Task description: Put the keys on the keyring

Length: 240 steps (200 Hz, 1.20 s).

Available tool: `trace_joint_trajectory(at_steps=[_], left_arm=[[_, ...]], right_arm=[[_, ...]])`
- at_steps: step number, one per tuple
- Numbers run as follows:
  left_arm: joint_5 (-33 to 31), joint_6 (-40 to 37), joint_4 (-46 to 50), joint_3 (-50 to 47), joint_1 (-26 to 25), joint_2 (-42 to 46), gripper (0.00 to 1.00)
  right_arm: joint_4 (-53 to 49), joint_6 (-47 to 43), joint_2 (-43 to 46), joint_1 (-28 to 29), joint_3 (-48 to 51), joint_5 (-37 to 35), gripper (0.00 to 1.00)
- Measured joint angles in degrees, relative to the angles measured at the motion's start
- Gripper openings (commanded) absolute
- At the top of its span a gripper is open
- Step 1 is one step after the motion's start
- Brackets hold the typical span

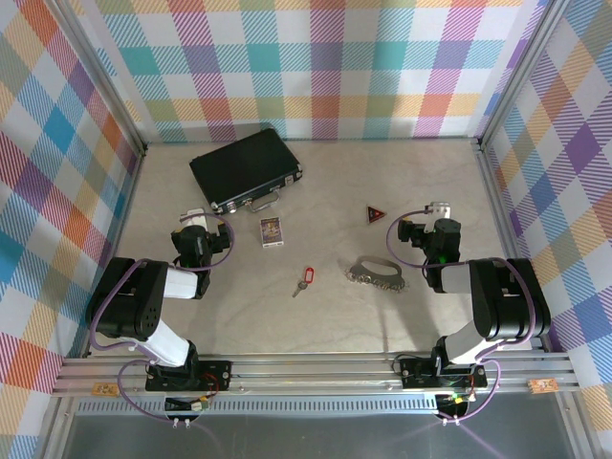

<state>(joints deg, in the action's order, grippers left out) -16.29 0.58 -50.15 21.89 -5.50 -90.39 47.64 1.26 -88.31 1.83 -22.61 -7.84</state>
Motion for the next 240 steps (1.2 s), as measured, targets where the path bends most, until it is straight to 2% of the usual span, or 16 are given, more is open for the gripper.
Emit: trace_joint_trajectory(at_steps=[240], left_arm=[[0.0, 0.0, 0.3, 0.0, 0.0, 0.7, 1.0]], right_arm=[[-2.1, 0.0, 1.6, 0.0, 0.0, 0.0, 0.99]])
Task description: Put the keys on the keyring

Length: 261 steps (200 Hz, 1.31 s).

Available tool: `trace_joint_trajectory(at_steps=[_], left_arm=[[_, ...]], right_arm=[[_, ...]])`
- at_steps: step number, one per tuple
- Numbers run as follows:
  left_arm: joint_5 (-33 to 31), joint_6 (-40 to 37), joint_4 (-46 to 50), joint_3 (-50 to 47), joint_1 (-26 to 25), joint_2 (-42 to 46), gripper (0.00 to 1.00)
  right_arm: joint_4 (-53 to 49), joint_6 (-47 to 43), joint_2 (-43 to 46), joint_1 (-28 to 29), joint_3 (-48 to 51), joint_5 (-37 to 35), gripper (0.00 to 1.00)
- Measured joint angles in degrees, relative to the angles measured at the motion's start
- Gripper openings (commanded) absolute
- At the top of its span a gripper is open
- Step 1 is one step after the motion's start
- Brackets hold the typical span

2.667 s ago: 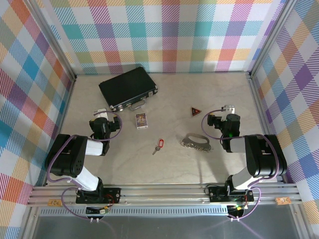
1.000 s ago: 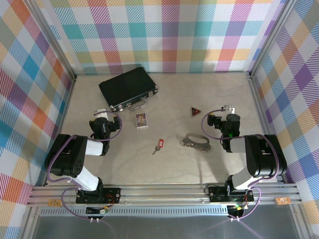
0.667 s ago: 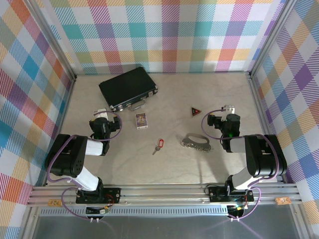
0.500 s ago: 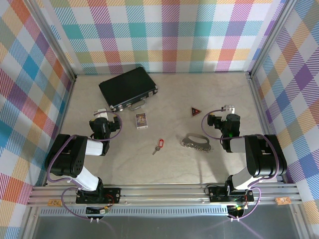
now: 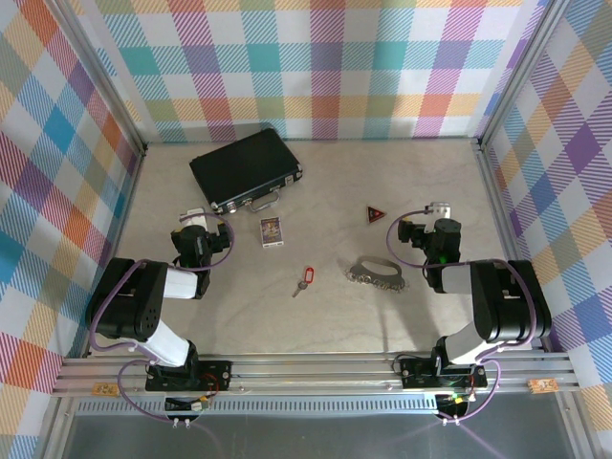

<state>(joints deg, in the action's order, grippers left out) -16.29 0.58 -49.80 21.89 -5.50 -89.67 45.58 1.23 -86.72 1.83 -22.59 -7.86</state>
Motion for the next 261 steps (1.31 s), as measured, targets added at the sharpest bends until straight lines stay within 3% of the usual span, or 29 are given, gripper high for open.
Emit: trace_joint_trajectory(at_steps=[39, 86, 135, 169, 200, 232, 261], left_arm=[[0.2, 0.0, 8.7, 1.1, 0.0, 8.0, 1.0], [4.0, 6.1, 25.9, 7.0, -0.7, 21.9, 1.0], [14.6, 19.3, 48.1, 16.5, -3.0, 27.5, 1.0], [24.9, 21.3, 58.8, 20.6, -9.0, 28.1, 1.0], [30.1, 20.9, 66.5, 25.5, -18.5, 27.1, 1.0], [33.1, 19.7, 67.5, 28.5, -28.1, 21.9, 0.95], [36.1, 20.6, 64.7, 28.5, -32.5, 15.3, 0.86]], right_arm=[[-6.4, 1.4, 9.4, 0.0, -0.5, -2.3, 0.99], [-32.5, 10.0, 22.0, 2.7, -10.8, -8.9, 0.99], [-58.5, 18.6, 23.0, 5.6, -24.3, -5.0, 0.99], [-69.7, 21.6, 20.0, 12.7, -27.6, -0.5, 0.99], [-73.9, 24.1, 17.7, 16.8, -26.6, 6.3, 0.99], [-76.8, 25.4, 18.7, 17.0, -24.7, 10.6, 0.99], [-77.7, 26.0, 23.1, 17.0, -22.6, 13.4, 0.99]])
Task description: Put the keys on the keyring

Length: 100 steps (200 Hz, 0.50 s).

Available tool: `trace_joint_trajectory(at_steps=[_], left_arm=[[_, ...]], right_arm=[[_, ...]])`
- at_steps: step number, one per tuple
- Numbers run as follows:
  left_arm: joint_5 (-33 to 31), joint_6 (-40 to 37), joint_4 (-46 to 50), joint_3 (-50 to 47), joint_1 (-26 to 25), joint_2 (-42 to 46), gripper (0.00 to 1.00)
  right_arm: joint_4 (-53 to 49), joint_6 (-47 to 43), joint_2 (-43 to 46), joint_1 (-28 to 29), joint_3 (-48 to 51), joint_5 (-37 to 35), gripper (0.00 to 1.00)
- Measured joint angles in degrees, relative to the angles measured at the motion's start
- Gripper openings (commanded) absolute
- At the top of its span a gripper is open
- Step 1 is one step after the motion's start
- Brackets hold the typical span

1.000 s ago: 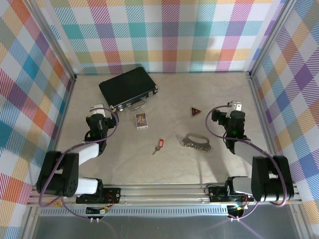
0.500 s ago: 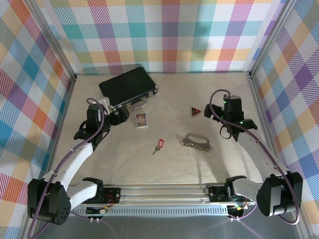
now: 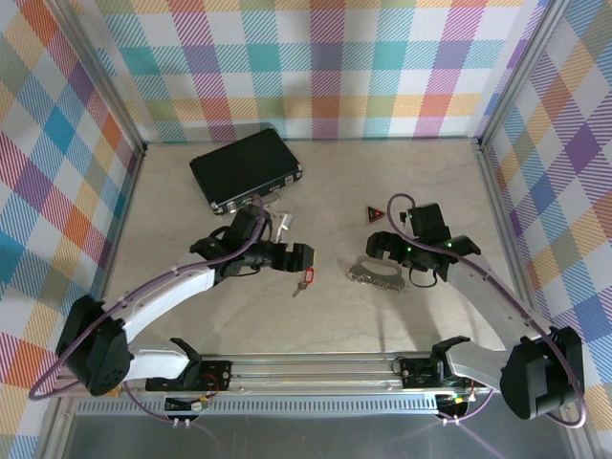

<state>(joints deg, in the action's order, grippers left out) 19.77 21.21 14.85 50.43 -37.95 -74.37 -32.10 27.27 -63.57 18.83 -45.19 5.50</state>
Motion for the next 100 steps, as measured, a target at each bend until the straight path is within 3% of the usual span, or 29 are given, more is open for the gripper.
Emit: trace_joint_trajectory(at_steps=[32, 71, 100], left_arm=[[0.7, 1.8, -5.5, 0.0, -4.9, -6.1, 0.82], [0.7, 3.1, -9.8, 1.2, -9.5, -11.1, 0.8], [0.8, 4.7, -13.9, 1.2, -10.4, -13.8, 0.79]], right_arm=[[-0.9, 0.9, 4.9, -1.1, 3.9, 1.1, 0.99], [-0.2, 1.1, 5.1, -11.8, 7.7, 5.1, 0.99], [-0.4, 1.9, 5.1, -13.5, 8.1, 6.0, 0.99]])
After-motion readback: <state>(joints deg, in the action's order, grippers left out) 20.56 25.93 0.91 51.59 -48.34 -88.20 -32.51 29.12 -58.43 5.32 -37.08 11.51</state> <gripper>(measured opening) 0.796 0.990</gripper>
